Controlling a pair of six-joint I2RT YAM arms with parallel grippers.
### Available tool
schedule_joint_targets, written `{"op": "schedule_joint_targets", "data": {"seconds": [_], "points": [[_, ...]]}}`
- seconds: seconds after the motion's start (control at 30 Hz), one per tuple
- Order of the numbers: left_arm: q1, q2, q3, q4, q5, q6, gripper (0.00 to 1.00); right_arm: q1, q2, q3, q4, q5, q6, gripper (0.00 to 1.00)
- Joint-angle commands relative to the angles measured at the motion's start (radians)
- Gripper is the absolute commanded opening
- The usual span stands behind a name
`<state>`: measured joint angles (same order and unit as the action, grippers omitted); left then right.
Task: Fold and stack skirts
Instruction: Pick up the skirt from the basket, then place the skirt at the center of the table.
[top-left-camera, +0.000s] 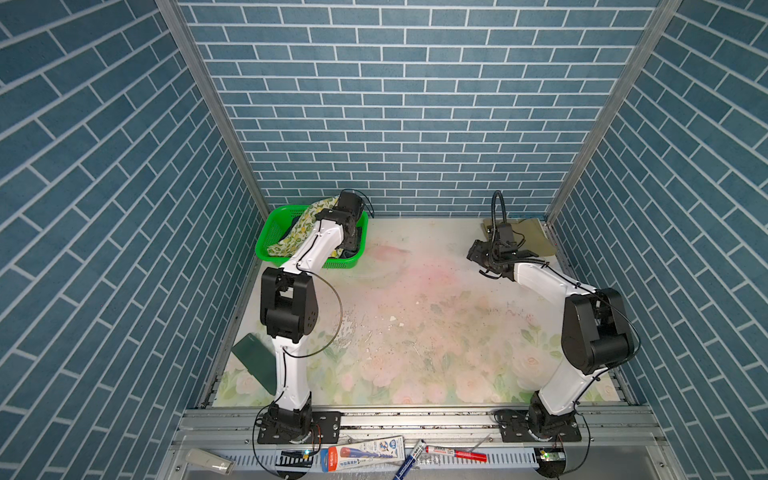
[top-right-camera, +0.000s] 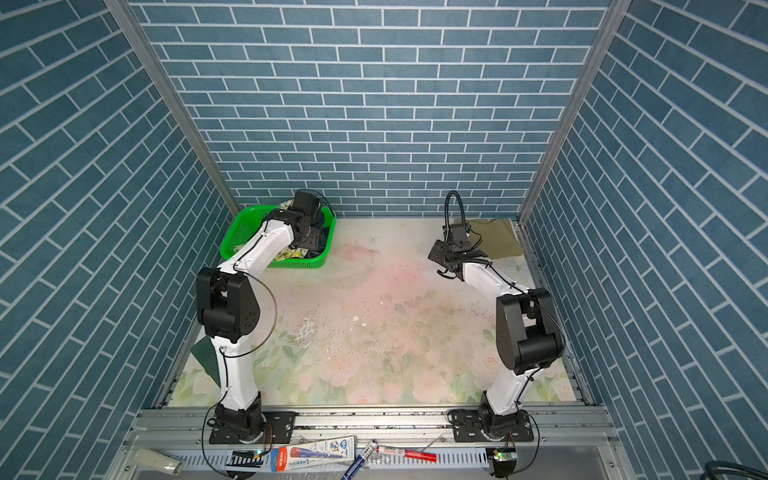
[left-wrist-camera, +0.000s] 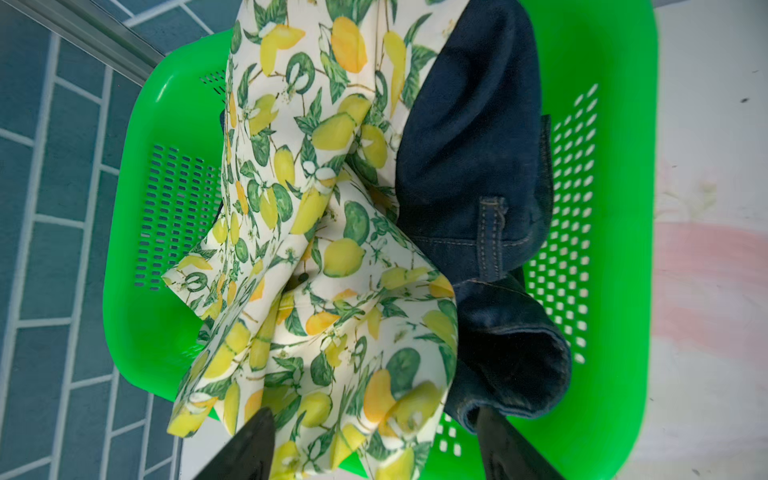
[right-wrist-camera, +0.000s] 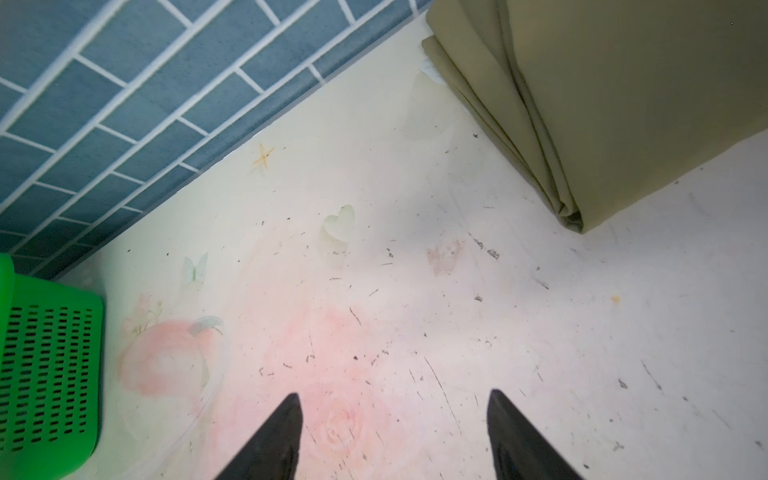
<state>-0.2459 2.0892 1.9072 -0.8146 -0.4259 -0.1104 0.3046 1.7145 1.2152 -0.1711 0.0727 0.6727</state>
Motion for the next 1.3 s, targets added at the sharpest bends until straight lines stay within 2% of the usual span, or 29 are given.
{"op": "schedule_joint_targets", "data": {"seconds": [0.0, 0.03, 0.07, 0.1, 0.3, 0.5, 0.6, 0.73, 0.83, 1.03, 1.17, 1.27], "points": [[0.012, 0.054, 0.041, 0.024, -0.018, 0.038, 0.56, 0.017, -0.084, -0.033, 0.015, -0.003, -0.064, 0.64], [0.017, 0.070, 0.055, 0.033, -0.012, 0.036, 0.40, 0.021, -0.105, -0.038, 0.012, 0.003, -0.069, 0.62], [0.021, 0.080, 0.076, 0.035, -0.009, 0.033, 0.16, 0.025, -0.123, -0.042, 0.012, 0.007, -0.075, 0.59], [0.025, 0.089, 0.103, 0.027, 0.005, 0.030, 0.00, 0.027, -0.145, -0.046, 0.007, 0.004, -0.080, 0.56], [0.033, 0.012, 0.268, -0.039, 0.016, 0.040, 0.00, 0.026, -0.259, -0.079, -0.025, 0.064, -0.099, 0.51], [0.048, -0.138, 0.398, -0.089, 0.017, 0.066, 0.00, 0.027, -0.271, -0.076, -0.030, 0.044, -0.090, 0.51], [0.048, -0.199, 0.468, -0.097, 0.087, 0.051, 0.00, 0.027, -0.278, -0.064, -0.037, 0.041, -0.094, 0.51], [0.047, -0.302, 0.466, -0.050, 0.293, -0.022, 0.00, 0.027, -0.310, -0.045, -0.055, 0.057, -0.108, 0.52], [0.033, -0.375, 0.426, 0.003, 0.449, -0.075, 0.00, 0.026, -0.334, -0.023, -0.084, 0.077, -0.122, 0.52], [-0.055, -0.513, 0.296, 0.101, 0.633, -0.147, 0.00, 0.024, -0.387, -0.011, -0.114, 0.108, -0.137, 0.53], [-0.104, -0.629, 0.015, 0.266, 0.725, -0.245, 0.00, 0.018, -0.416, -0.018, -0.140, 0.127, -0.136, 0.54], [-0.131, -0.651, -0.179, 0.330, 0.719, -0.273, 0.00, 0.011, -0.433, -0.024, -0.156, 0.127, -0.137, 0.56]]}}
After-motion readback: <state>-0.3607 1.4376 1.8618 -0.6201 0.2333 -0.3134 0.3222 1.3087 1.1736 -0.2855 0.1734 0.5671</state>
